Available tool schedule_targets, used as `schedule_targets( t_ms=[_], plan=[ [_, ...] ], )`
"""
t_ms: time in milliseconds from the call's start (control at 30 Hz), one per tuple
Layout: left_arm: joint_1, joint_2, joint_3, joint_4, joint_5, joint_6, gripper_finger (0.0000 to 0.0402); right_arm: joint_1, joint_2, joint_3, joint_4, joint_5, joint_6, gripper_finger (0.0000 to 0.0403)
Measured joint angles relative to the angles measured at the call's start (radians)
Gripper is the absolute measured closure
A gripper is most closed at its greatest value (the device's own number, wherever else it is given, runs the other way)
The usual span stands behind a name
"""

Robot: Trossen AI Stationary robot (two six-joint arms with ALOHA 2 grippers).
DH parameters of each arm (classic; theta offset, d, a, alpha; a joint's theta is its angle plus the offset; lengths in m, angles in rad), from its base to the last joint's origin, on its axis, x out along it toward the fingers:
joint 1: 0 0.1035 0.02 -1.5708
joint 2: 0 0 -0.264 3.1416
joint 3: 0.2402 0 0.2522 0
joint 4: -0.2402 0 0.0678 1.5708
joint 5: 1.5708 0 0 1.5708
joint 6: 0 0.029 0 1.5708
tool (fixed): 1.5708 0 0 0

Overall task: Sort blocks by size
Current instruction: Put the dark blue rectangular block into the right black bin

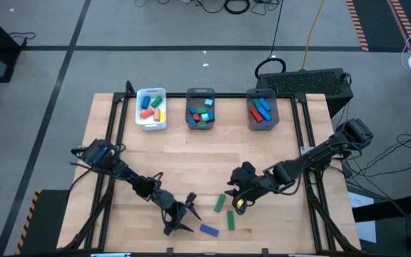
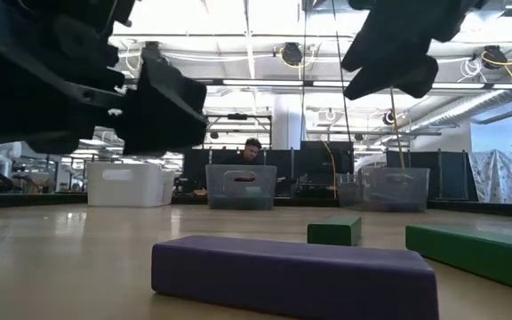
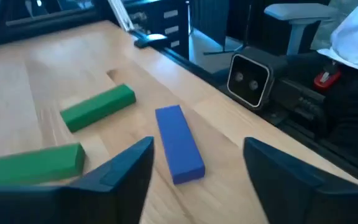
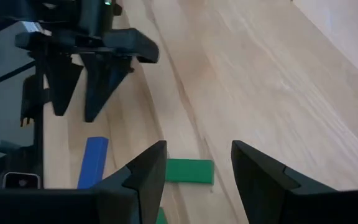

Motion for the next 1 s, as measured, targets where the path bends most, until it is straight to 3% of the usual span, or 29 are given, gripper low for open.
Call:
schedule_targets(
  t_ms=[200, 600, 733, 1000],
  plan=[
    [0.0, 0.049, 0.045, -0.038, -0.011, -0.038, 0.0083, 0.009, 0.0, 0.0, -0.003, 0.0, 0.011, 0.0236],
    [0.033, 0.129, 0.091, -0.023, 0.036, -0.158, 0.0073, 0.008, 0.0, 0.0, 0.007, -0.001, 0.009, 0.0236],
    [0.025, 0.128, 0.124, -0.06, -0.007, -0.185, 0.0073, 0.012, 0.0, 0.0, 0.007, -0.004, 0.02, 0.0236],
    [-0.036, 0.128, 0.153, -0.182, -0.211, -0.186, 0.0074, 0.034, 0.0, 0.0, 0.011, 0.001, 0.023, 0.0236]
  ],
)
